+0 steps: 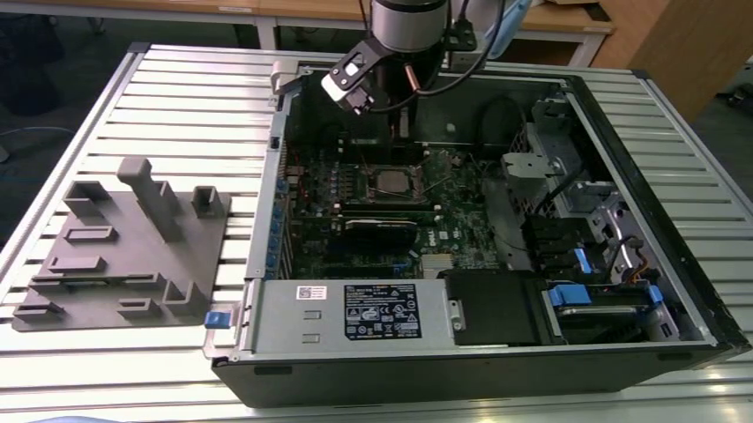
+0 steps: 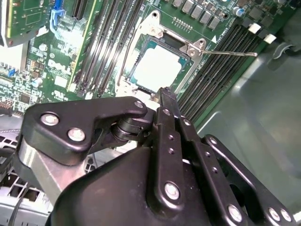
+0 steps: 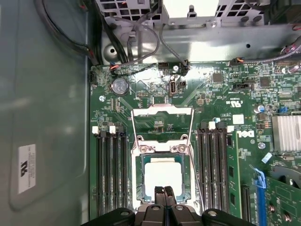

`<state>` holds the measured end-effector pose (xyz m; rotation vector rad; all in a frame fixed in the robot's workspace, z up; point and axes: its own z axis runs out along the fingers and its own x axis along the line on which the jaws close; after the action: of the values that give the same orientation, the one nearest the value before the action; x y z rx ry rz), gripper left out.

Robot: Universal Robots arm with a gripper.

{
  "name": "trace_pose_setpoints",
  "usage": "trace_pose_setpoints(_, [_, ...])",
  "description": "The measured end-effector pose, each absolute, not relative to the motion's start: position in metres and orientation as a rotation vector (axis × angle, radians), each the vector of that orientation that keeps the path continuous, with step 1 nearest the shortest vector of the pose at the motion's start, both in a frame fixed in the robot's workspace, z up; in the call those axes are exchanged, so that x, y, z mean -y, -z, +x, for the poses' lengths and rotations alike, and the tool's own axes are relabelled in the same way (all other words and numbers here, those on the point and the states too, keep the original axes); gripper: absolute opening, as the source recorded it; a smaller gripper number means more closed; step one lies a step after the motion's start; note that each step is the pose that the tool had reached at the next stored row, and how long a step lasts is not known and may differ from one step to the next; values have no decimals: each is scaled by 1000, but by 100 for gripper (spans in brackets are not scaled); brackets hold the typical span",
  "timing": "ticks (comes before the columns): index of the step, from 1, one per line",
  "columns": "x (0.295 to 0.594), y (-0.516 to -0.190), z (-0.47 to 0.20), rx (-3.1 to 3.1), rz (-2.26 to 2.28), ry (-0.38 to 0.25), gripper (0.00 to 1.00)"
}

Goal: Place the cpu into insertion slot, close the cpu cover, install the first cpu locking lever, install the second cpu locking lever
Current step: 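Close the cpu cover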

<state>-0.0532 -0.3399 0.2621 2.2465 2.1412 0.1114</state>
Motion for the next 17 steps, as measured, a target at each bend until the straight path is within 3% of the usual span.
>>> trace_pose_setpoints(17, [340, -263, -43, -2141, 2247, -111, 11])
